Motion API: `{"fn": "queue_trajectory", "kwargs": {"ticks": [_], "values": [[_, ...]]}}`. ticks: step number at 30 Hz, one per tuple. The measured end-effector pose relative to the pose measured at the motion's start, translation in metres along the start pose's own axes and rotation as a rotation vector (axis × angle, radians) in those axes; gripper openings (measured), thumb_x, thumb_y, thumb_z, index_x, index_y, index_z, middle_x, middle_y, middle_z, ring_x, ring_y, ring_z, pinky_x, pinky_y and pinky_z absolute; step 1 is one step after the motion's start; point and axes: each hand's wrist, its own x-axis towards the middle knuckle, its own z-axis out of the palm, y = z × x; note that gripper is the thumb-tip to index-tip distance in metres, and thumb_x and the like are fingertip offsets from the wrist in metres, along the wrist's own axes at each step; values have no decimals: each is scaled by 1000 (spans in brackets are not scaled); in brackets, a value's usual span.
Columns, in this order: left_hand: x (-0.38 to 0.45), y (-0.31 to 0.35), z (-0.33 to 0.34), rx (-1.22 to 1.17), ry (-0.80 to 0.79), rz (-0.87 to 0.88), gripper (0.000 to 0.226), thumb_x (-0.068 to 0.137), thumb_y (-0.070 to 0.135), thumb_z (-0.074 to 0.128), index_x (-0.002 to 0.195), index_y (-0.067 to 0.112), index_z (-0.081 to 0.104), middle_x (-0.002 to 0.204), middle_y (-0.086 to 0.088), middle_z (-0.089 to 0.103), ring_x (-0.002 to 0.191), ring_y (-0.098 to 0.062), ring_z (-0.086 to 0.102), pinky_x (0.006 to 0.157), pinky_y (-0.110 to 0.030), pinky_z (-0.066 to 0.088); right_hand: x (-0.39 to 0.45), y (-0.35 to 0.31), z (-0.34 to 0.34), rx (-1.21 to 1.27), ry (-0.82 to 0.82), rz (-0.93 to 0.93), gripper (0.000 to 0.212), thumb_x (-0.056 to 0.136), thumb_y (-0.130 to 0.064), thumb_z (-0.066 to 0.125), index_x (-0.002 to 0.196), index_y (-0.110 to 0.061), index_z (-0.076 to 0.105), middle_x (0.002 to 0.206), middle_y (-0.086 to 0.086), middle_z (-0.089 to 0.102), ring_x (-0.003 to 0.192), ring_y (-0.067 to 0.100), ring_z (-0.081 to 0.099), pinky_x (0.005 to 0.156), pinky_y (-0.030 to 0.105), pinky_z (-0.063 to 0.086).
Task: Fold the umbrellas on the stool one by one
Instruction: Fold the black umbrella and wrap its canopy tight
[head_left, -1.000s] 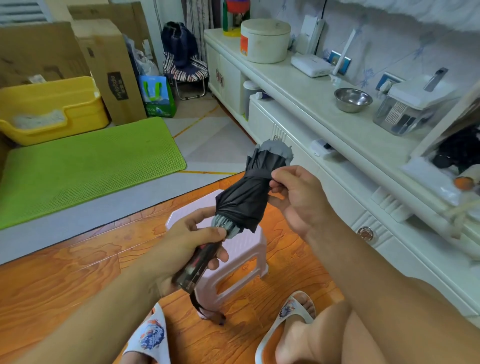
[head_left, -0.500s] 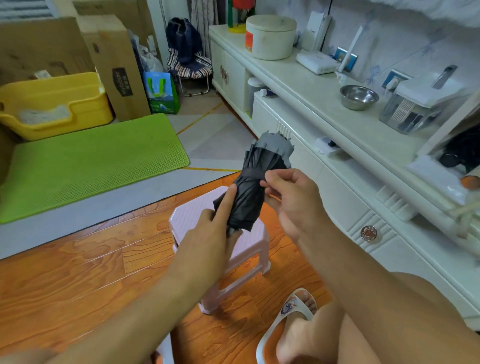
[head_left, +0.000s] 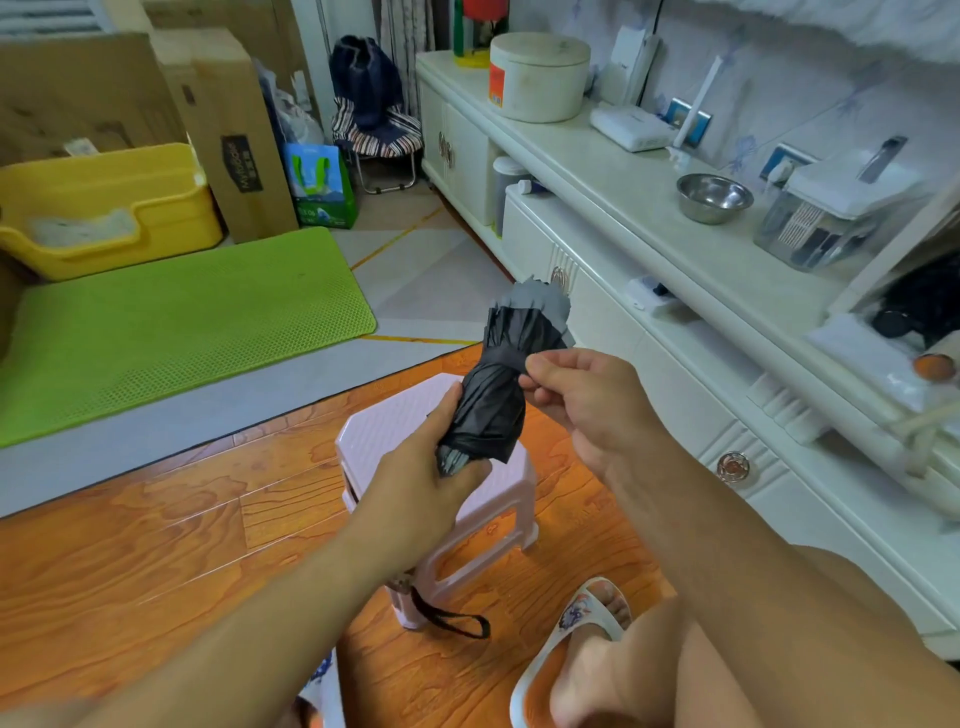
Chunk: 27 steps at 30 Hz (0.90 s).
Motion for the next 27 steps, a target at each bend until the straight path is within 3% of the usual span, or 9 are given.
{"fn": "queue_trajectory", "kwargs": {"ticks": [4,8,12,15,23,27], "values": [[1,-3,3,55,25,-13,82,98,28,65,158,51,14,119,8,70,55,8,53,58,-14,42,-1,5,1,10,12,39,8,91,-7,74,98,-5,72,83,8,74,67,9,68,82,34,62],[1,-1,2,24,9,-10,81,97,30,65,157,52,15,123,11,68,56,10,53,61,-14,43,-2,3,0,127,-21,80,8,91,-7,73,98,-7,71,84,5,73,76,14,67,75,31,61],[2,3,-3,5,1,0,78,97,29,66,156,51,21,113,14,68,56,12,54,59,-15,43,0,2,-2,186,-53,72,6,91,-5,72,97,-7,72,77,3,72,71,12,65,77,31,60],[4,5,-7,59,5,4,79,96,29,67,157,51,20,105,16,65,57,12,56,56,-12,42,2,4,-2,179,-63,50,8,92,-5,71,99,-5,73,83,6,72,69,11,65,77,31,60],[-1,11,-6,21,7,20,79,96,27,68,155,52,22,106,22,66,58,14,55,59,-11,43,4,8,-3,119,-2,-10,5,92,-3,71,96,-5,71,83,7,69,62,6,66,75,30,59],[-7,13,-2,-41,20,42,77,96,24,67,153,54,26,105,28,67,61,10,56,63,-16,46,4,7,-3,80,6,-45,7,91,-7,72,98,-7,70,91,7,71,79,12,69,78,30,59]]}}
